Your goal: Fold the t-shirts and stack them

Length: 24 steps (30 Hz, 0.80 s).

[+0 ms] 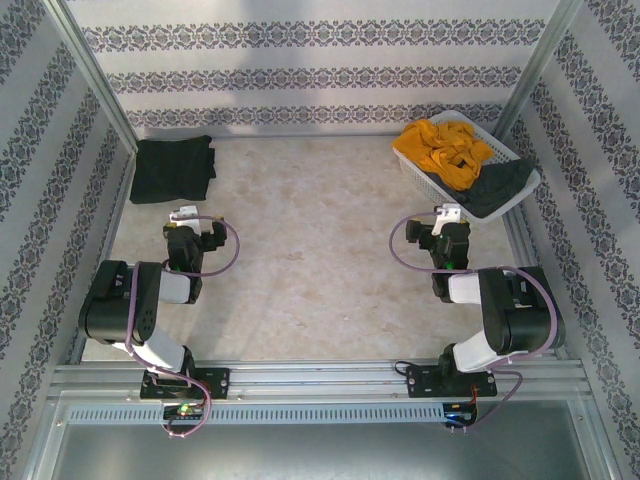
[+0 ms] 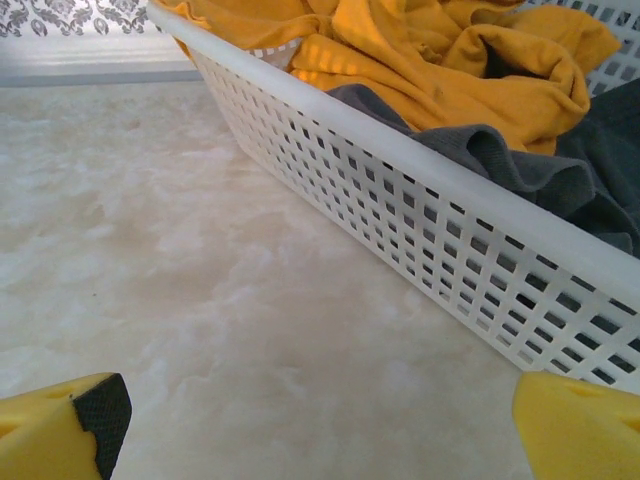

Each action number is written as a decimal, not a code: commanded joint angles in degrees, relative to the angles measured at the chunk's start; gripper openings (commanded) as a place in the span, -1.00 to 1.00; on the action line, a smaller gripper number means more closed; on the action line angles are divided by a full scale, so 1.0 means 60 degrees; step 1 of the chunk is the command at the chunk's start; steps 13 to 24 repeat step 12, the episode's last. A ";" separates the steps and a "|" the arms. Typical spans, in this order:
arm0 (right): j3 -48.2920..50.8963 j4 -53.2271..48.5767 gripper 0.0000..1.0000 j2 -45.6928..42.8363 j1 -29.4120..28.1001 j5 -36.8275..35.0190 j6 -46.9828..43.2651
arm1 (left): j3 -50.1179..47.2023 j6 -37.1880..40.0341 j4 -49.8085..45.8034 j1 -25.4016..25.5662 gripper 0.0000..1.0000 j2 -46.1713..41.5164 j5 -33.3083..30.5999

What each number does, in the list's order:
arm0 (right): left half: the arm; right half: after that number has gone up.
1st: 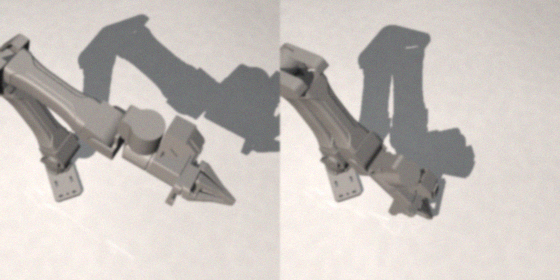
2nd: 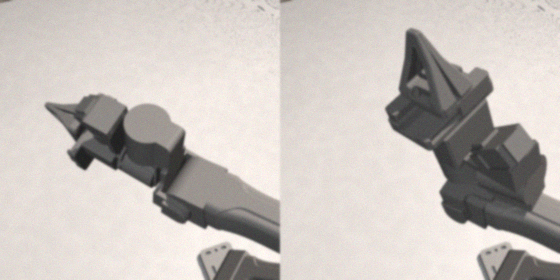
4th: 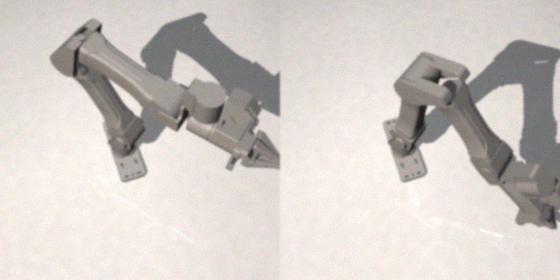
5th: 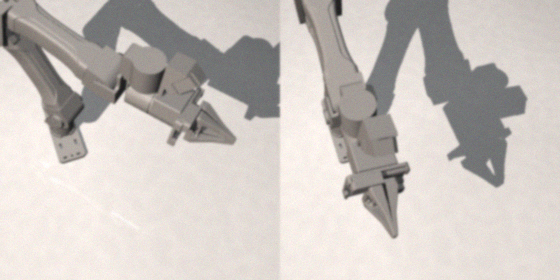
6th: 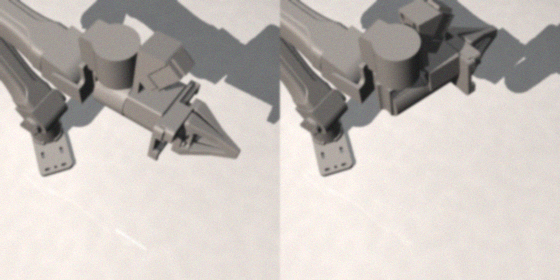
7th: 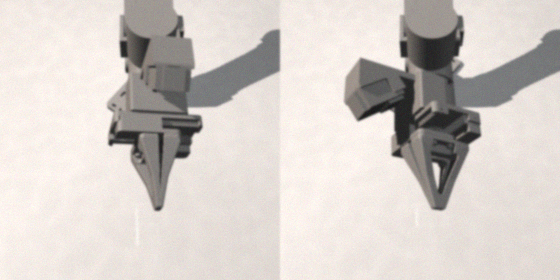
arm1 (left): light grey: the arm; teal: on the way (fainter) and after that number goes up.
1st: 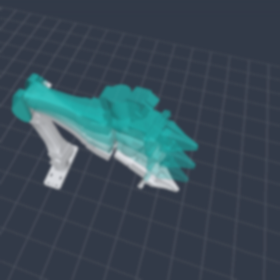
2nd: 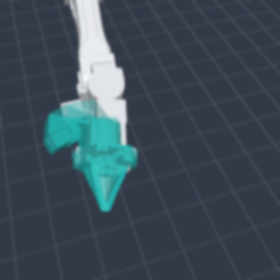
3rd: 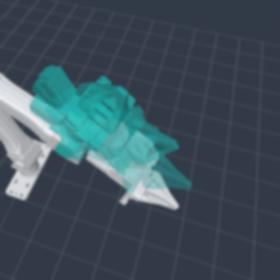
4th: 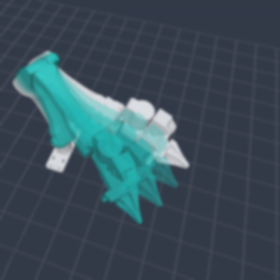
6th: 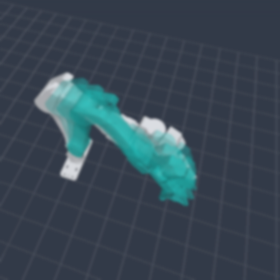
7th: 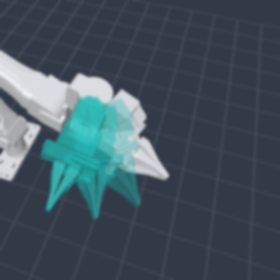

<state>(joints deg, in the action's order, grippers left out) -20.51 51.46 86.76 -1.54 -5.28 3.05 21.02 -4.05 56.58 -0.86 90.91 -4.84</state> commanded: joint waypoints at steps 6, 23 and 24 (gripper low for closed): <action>-0.0208 0.0090 0.95 -0.0023 -0.0101 -0.0097 -0.0261 | 0.0028 0.0191 -0.0269 -0.0014 1.00 -0.0064 0.0147; -0.0200 0.0042 0.95 -0.0034 0.0008 0.0134 -0.0215 | 0.0013 0.0192 -0.0241 -0.0006 1.00 -0.0035 0.0128; -0.0200 0.0042 0.95 -0.0034 0.0008 0.0134 -0.0215 | 0.0013 0.0192 -0.0241 -0.0006 1.00 -0.0035 0.0128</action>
